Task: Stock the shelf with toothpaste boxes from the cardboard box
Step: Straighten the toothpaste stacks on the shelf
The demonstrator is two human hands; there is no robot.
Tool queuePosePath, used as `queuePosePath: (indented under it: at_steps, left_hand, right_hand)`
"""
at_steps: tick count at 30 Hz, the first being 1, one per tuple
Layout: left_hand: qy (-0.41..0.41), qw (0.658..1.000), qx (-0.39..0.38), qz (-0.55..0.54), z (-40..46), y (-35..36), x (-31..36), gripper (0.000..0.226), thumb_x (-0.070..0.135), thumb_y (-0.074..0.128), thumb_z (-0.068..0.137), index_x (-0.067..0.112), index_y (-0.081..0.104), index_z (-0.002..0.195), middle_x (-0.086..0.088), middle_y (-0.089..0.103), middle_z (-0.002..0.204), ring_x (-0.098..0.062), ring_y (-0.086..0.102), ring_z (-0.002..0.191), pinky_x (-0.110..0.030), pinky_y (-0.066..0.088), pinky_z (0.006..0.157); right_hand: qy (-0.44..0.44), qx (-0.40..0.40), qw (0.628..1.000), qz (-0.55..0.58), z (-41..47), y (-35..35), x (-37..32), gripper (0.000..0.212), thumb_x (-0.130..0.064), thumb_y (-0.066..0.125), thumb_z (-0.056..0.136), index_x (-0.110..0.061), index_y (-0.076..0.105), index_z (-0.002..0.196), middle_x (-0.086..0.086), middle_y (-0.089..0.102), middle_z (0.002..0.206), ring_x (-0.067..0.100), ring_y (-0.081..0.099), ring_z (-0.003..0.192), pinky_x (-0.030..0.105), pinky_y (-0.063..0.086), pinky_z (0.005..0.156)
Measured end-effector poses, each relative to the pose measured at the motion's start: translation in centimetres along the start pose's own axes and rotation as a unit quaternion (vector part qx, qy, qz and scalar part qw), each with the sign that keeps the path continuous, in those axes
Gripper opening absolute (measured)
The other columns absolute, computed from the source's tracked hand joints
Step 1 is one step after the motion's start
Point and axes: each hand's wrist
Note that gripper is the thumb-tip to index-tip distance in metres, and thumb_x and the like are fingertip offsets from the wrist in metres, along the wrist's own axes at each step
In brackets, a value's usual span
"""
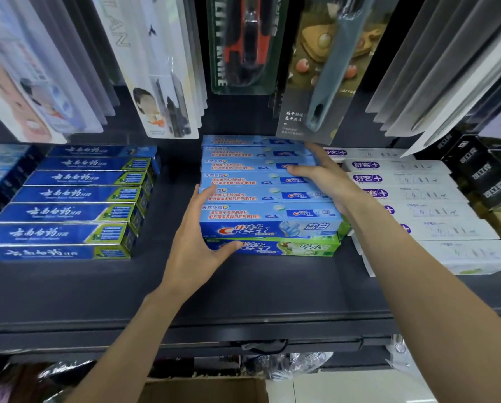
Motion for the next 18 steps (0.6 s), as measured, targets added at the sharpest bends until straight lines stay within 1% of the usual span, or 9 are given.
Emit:
queuePosePath:
  at_steps: [1, 3, 5, 8, 10, 11, 13, 15, 18]
  left_hand:
    - [-0.002, 1.0, 0.009, -0.006, 0.1, -0.1, -0.1, 0.095, 0.011, 0.084, 0.065, 0.052, 0.028, 0.129, 0.006, 0.028, 0.152, -0.008, 0.046, 0.126, -0.01, 0.048, 0.088]
    - [-0.006, 1.0, 0.018, -0.009, 0.2, -0.5, -0.3, 0.096, 0.01, 0.084, 0.064, 0.053, 0.027, 0.127, 0.006, 0.03, 0.151, -0.006, 0.047, 0.124, -0.004, 0.045, 0.083]
    - [-0.007, 1.0, 0.013, -0.009, 0.3, -0.8, -0.4, 0.095, 0.012, 0.084, 0.063, 0.053, 0.026, 0.127, 0.006, 0.031, 0.15, -0.008, 0.049, 0.123, -0.004, 0.046, 0.083]
    - [-0.009, 1.0, 0.011, -0.01, 0.3, -0.8, -0.6, 0.096, 0.014, 0.084, 0.063, 0.053, 0.026, 0.128, 0.004, 0.032, 0.15, -0.01, 0.049, 0.124, -0.005, 0.046, 0.084]
    - [-0.009, 1.0, 0.015, -0.013, 0.3, -0.8, -0.6, 0.096, 0.014, 0.085, 0.063, 0.053, 0.027, 0.128, 0.004, 0.032, 0.15, -0.009, 0.049, 0.124, -0.006, 0.047, 0.084]
    - [-0.008, 1.0, 0.021, -0.014, 0.3, -0.9, -0.5, 0.096, 0.014, 0.085, 0.063, 0.054, 0.026, 0.127, 0.005, 0.032, 0.15, -0.007, 0.049, 0.123, -0.005, 0.046, 0.083]
    - [-0.005, 0.999, 0.034, -0.012, 0.3, -1.4, -0.5, 0.095, 0.011, 0.084, 0.062, 0.053, 0.027, 0.125, 0.005, 0.031, 0.15, 0.005, 0.046, 0.121, -0.001, 0.043, 0.083]
    - [-0.002, 0.999, 0.044, -0.001, 0.3, -1.9, -0.6, 0.096, 0.01, 0.084, 0.062, 0.049, 0.026, 0.127, 0.005, 0.028, 0.151, 0.015, 0.041, 0.118, 0.0, 0.04, 0.085]
    - [-0.013, 0.999, 0.044, 0.013, 0.3, -2.3, -1.0, 0.096, 0.014, 0.083, 0.061, 0.04, 0.027, 0.134, 0.004, 0.027, 0.152, 0.004, 0.041, 0.124, -0.003, 0.041, 0.09]
  right_hand:
    - [-0.002, 0.001, 1.0, -0.004, 0.1, 0.4, 0.0, 0.06, -0.019, 0.069, 0.084, -0.028, 0.039, 0.136, -0.015, 0.06, 0.106, 0.004, 0.062, 0.088, 0.016, 0.053, 0.068]
    - [-0.008, 0.008, 1.0, -0.004, 0.4, 1.0, 0.0, 0.059, -0.018, 0.071, 0.082, -0.025, 0.041, 0.133, -0.002, 0.063, 0.115, 0.017, 0.064, 0.1, 0.032, 0.054, 0.088]
    - [-0.004, 0.009, 1.0, 0.011, 0.6, 1.2, -0.1, 0.057, -0.015, 0.07, 0.081, -0.023, 0.042, 0.13, 0.004, 0.063, 0.116, 0.022, 0.063, 0.103, 0.039, 0.052, 0.092]
    - [-0.009, -0.004, 1.0, 0.014, 0.6, 1.3, -0.2, 0.057, -0.015, 0.071, 0.081, -0.022, 0.044, 0.131, 0.003, 0.063, 0.119, 0.021, 0.063, 0.104, 0.039, 0.051, 0.093]
    - [-0.02, -0.01, 1.0, 0.01, 0.8, 1.5, 0.0, 0.059, -0.015, 0.071, 0.081, -0.024, 0.044, 0.132, -0.003, 0.063, 0.116, 0.019, 0.062, 0.106, 0.04, 0.049, 0.097]
    - [-0.024, -0.011, 1.0, 0.012, 1.1, 1.6, 0.0, 0.059, -0.015, 0.071, 0.081, -0.025, 0.043, 0.133, -0.008, 0.063, 0.111, 0.018, 0.061, 0.106, 0.039, 0.048, 0.098]
    - [-0.04, -0.02, 0.999, 0.007, 1.1, 2.3, -0.3, 0.062, -0.017, 0.07, 0.083, -0.028, 0.041, 0.136, -0.019, 0.058, 0.104, 0.012, 0.058, 0.104, 0.032, 0.048, 0.095]
    - [-0.044, -0.041, 0.998, -0.001, 1.0, 3.1, -0.6, 0.065, -0.019, 0.069, 0.085, -0.029, 0.037, 0.14, -0.017, 0.054, 0.112, 0.01, 0.053, 0.106, 0.027, 0.045, 0.093]
    - [-0.04, -0.046, 0.998, 0.015, 0.4, 3.2, -1.1, 0.056, -0.026, 0.063, 0.089, -0.027, 0.039, 0.139, -0.009, 0.051, 0.129, 0.01, 0.052, 0.113, 0.027, 0.042, 0.097]
Point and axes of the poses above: each hand's wrist, its own z-axis towards the middle knuckle, its own y-axis out of the palm, x = y × z
